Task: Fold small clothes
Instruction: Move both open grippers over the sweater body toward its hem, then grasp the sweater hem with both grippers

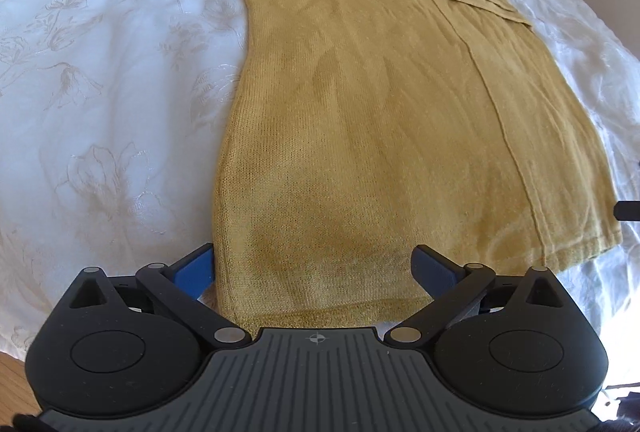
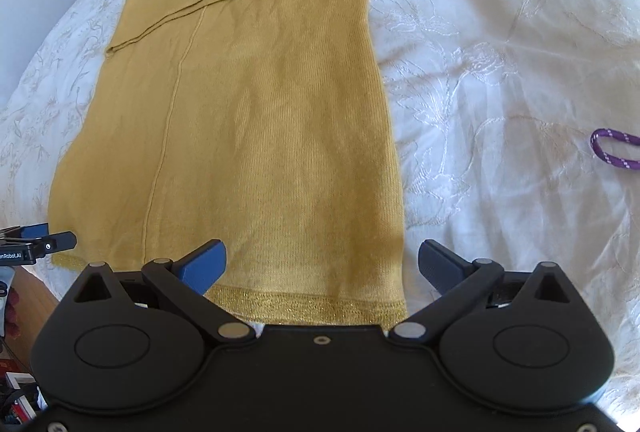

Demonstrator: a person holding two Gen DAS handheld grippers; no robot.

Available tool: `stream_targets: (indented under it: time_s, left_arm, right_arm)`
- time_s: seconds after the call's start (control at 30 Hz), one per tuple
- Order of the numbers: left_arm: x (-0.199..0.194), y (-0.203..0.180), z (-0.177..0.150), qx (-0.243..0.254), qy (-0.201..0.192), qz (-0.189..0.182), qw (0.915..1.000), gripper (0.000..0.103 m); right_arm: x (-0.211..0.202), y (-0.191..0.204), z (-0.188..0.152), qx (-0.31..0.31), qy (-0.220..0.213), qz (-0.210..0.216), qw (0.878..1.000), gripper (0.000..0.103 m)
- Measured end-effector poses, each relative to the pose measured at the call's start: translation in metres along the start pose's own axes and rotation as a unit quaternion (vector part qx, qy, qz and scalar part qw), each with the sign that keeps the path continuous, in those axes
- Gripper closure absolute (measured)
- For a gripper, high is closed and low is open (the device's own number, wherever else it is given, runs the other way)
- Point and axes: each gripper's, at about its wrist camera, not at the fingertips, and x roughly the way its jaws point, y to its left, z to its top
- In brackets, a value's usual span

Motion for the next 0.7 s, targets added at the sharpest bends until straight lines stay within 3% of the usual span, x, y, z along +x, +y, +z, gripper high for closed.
stream_targets:
  time_s: [0.33,0.7]
  left_arm:
    - [0.013,0.005,-0.008,-0.021,0.015,-0.005,0.9997,0.000]
    - [0.006,0.016,-0.013,-0.053,-0.011,-0.028,0.9981,0.000]
  right_arm:
    - [0.004,-0.021,-0.007,0.026,0.003,0.020,0.999,0.001]
    - [0.009,-0.032,-0.011,0.046,0.010,0.044,0.998,0.000]
